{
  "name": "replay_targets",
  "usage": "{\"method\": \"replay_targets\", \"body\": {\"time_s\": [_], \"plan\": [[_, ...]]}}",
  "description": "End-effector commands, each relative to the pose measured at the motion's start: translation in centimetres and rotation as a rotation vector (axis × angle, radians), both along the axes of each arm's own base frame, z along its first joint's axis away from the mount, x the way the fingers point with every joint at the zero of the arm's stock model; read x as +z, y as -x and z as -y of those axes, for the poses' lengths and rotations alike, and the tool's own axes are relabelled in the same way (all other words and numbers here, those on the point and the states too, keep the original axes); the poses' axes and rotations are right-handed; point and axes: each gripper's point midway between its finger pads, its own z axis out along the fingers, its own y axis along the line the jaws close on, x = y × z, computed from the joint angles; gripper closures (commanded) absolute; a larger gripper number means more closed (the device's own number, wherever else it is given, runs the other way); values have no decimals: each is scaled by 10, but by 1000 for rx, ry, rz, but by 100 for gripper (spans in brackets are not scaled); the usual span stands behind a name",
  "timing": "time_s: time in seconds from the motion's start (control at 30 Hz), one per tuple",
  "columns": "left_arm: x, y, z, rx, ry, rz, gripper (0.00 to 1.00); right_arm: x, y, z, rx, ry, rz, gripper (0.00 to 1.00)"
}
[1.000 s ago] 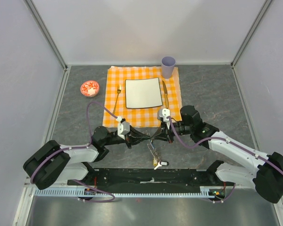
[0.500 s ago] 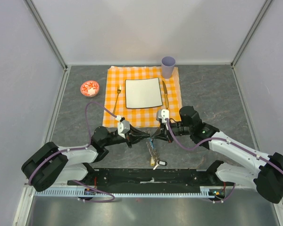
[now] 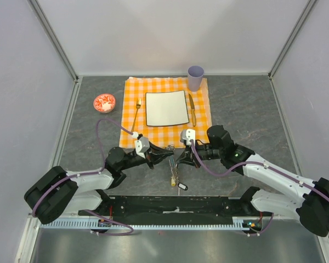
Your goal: Put the keys on the keyring
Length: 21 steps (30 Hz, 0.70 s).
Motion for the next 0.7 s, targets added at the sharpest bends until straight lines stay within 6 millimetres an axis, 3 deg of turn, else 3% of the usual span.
{"method": "replay_targets", "body": {"time_s": [0.0, 0.17, 0.43, 0.47, 0.6, 0.67], "plan": [[29, 6, 0, -29, 90, 92, 98, 19, -18, 1, -104, -42, 80, 100], [28, 10, 1, -53, 89, 105, 98, 9, -26, 3, -160, -12, 39, 100], [35, 3, -9, 28, 118, 146, 98, -12, -39, 27, -402, 110, -134, 100], [36, 3, -13, 45, 118, 157, 98, -24, -33, 37, -428, 181, -191, 100], [42, 0, -25, 118, 124, 189, 98, -39, -25, 60, -554, 318, -320, 100], [42, -3, -31, 158, 109, 211, 98, -50, -10, 71, -590, 400, -421, 100]]}}
